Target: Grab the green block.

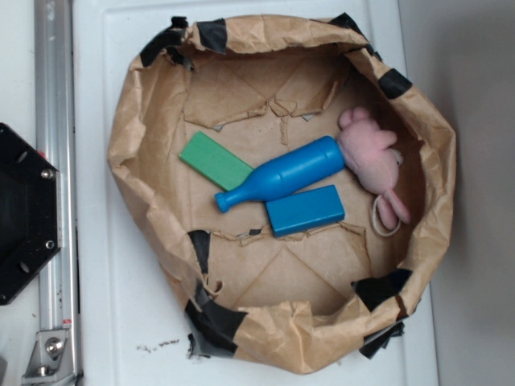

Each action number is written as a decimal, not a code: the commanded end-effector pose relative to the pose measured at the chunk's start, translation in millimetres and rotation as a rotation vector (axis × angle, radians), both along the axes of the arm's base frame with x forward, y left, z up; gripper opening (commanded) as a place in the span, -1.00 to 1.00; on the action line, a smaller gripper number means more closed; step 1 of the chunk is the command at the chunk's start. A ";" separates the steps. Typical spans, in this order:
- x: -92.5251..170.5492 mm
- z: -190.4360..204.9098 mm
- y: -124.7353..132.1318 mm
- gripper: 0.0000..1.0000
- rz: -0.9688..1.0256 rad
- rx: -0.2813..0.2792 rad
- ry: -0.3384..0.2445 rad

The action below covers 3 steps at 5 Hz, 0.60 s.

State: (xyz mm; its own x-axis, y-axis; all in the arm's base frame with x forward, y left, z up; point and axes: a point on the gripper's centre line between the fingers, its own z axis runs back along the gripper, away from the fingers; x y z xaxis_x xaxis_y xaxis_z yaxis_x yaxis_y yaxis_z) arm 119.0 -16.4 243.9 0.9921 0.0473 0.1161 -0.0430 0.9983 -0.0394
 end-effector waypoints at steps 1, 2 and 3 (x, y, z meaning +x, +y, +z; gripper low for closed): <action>0.0 0.0 0.0 1.00 0.000 0.000 0.000; 50.0 -46.8 34.4 1.00 -0.132 0.044 -0.055; 85.6 -64.9 47.4 1.00 -0.186 0.047 -0.053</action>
